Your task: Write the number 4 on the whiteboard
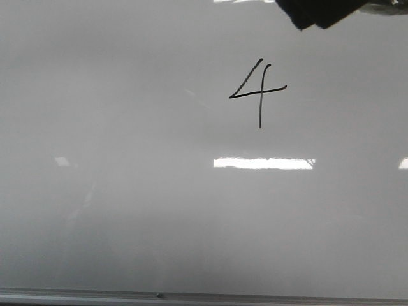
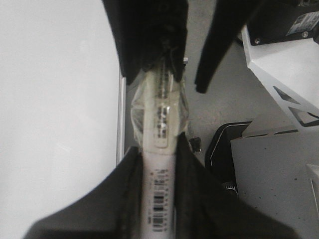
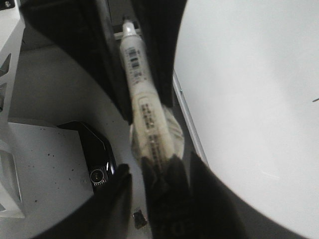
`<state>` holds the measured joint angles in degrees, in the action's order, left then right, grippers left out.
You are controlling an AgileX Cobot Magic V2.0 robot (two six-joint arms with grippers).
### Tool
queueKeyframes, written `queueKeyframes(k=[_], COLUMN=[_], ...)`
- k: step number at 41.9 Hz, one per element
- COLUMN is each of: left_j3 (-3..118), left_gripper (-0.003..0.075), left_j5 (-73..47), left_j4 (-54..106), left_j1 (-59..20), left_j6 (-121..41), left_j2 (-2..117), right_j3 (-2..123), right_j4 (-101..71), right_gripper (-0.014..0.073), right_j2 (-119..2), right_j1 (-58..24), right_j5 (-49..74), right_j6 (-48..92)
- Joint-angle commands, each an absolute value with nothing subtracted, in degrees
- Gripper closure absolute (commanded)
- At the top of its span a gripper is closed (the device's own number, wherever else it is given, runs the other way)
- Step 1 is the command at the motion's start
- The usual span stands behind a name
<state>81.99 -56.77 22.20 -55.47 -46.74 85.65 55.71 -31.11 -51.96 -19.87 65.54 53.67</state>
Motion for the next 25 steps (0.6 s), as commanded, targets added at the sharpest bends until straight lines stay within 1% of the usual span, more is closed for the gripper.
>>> queueKeyframes(k=[1,3,6,12,15,21,25], left_j3=[83.9,83.9,83.9,84.1,84.6,86.3,86.4], left_gripper=[0.066,0.066,0.066,0.066,0.066,0.066,0.066], left_j5=[-54.1,-54.1,-54.1,-54.7,-55.6,-56.8,-57.0], left_j4=[24.0,23.4,21.1,9.5,1.6,-12.2,-14.6], left_j1=[-55.9,-55.9,-55.9,-54.8,-53.4,-48.1,-43.5], left_j6=[-45.7,-45.4,-43.8,-33.9,-26.9,-9.7,-4.2], left_j2=[83.7,83.7,83.6,83.1,82.5,79.4,76.1], right_j3=[57.5,57.5,57.6,57.6,57.6,57.6,57.6], right_j4=[-33.1,-31.9,-28.8,-23.1,-22.0,-22.0,-22.0], right_gripper=[0.0133,0.0073,0.0029,0.0032,0.0032,0.0032,0.0032], right_j2=[-51.4,-51.4,-51.1,-49.4,-49.0,-48.9,-48.9], right_j1=[-19.9,-19.8,-19.5,-16.9,-15.7,-15.2,-15.2], right_j5=[63.4,63.3,62.5,58.8,58.0,57.6,57.3], right_j6=[53.7,53.6,51.2,43.3,42.2,42.1,42.1])
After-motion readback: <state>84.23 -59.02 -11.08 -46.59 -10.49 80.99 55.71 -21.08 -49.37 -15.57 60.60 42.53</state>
